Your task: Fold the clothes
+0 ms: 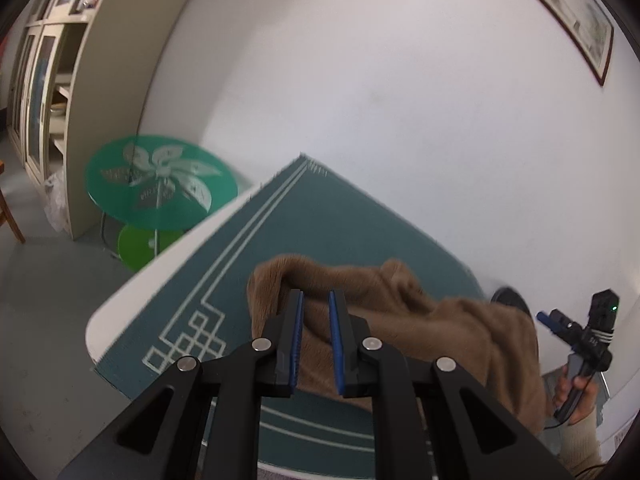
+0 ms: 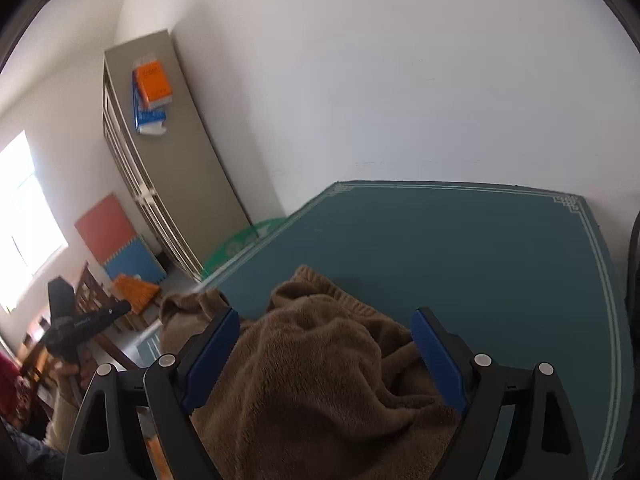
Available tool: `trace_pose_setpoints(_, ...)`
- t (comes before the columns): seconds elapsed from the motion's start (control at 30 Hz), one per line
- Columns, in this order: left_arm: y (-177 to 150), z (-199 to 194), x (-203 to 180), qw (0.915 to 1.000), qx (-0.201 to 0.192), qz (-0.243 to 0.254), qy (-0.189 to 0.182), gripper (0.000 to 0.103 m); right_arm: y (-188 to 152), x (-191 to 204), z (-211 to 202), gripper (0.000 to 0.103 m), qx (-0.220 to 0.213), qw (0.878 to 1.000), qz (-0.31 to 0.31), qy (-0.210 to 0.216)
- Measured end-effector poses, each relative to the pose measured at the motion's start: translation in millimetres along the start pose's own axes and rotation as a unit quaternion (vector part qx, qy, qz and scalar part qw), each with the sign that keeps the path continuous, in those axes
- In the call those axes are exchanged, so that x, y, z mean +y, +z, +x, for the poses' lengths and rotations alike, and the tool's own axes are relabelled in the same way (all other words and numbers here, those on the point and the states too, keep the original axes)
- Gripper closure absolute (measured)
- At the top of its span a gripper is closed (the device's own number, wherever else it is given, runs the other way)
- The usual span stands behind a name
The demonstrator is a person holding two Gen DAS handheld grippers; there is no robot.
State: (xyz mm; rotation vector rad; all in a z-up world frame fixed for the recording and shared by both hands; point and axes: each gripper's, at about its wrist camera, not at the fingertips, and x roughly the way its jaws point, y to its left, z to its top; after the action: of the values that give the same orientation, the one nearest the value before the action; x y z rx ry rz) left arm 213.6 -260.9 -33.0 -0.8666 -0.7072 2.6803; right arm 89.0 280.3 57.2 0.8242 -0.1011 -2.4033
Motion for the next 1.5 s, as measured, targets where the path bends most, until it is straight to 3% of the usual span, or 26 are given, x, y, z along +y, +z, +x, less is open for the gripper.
trace_pose_setpoints(0.03,-1.7,3.6,2.2,1.0,0.006,-0.001,0.001,0.084,-1.2,0.4,0.3,0.013,0.003,1.0,-0.004,-0.005)
trace_pose_setpoints(0.1,-1.3,6.8,9.5,0.9999,0.008,-0.008,0.004,0.064,-3.8,-6.1,0.5,0.013,0.008,1.0,0.001,-0.006)
trace_pose_setpoints(0.13,-0.1,6.1,13.0,0.9999,0.006,-0.013,0.003,0.042,-4.3,-10.4,1.2,0.013,0.01,1.0,0.008,-0.003)
trace_pose_setpoints(0.17,2.9,6.5,17.1,0.9998,0.001,-0.02,0.001,0.027,-4.5,-14.4,2.5,0.013,0.011,1.0,0.015,-0.002)
trace_pose_setpoints(0.23,11.0,11.7,25.1,0.9996,-0.007,-0.029,-0.002,0.022,-3.7,-22.4,6.9,0.013,0.014,0.999,0.03,0.002)
trace_pose_setpoints(0.4,25.7,61.3,30.9,0.9982,0.052,-0.016,-0.026,0.022,0.5,-42.3,27.1,0.013,0.033,0.997,0.073,0.022)
trace_pose_setpoints(0.53,23.4,109.6,22.2,0.9924,0.109,-0.009,-0.056,0.025,-1.6,-53.4,44.0,0.013,0.052,0.993,0.1,0.039)
trace_pose_setpoints(0.57,21.6,118.3,19.5,0.9902,0.122,-0.012,-0.068,0.047,-1.9,-55.7,47.8,0.013,0.057,0.992,0.104,0.043)
trace_pose_setpoints(0.63,19.4,131.2,14.0,0.9867,0.142,-0.014,-0.077,0.081,-1.8,-58.3,53.6,0.013,0.067,0.99,0.114,0.049)
trace_pose_setpoints(0.83,13.8,124.0,16.2,0.9871,0.138,-0.023,-0.077,0.084,2.0,-77.3,75.9,0.013,0.115,0.979,0.151,0.069)
trace_pose_setpoints(1.03,11.0,118.9,16.9,0.9871,0.145,-0.015,-0.066,0.083,-4.4,-90.2,122.9,0.013,0.202,0.95,0.219,0.097)
trace_pose_setpoints(1.1,11.4,117.0,20.3,0.9869,0.146,-0.019,-0.066,0.083,-8.5,-70.5,134.6,0.013,0.239,0.944,0.194,0.12)
trace_pose_setpoints(1.2,11.7,119.1,24.5,0.9865,0.149,-0.021,-0.064,0.08,-9.8,-25.1,126.2,0.013,0.251,0.952,0.099,0.142)
trace_pose_setpoints(1.3,12.2,122.9,26.0,0.986,0.153,-0.022,-0.063,0.077,-10.8,18.9,100.8,0.013,0.232,0.959,0.008,0.164)
trace_pose_setpoints(1.5,9.9,131.4,24.2,0.9847,0.16,-0.024,-0.064,0.075,-28.8,70.4,63.7,0.013,0.214,0.956,-0.101,0.172)
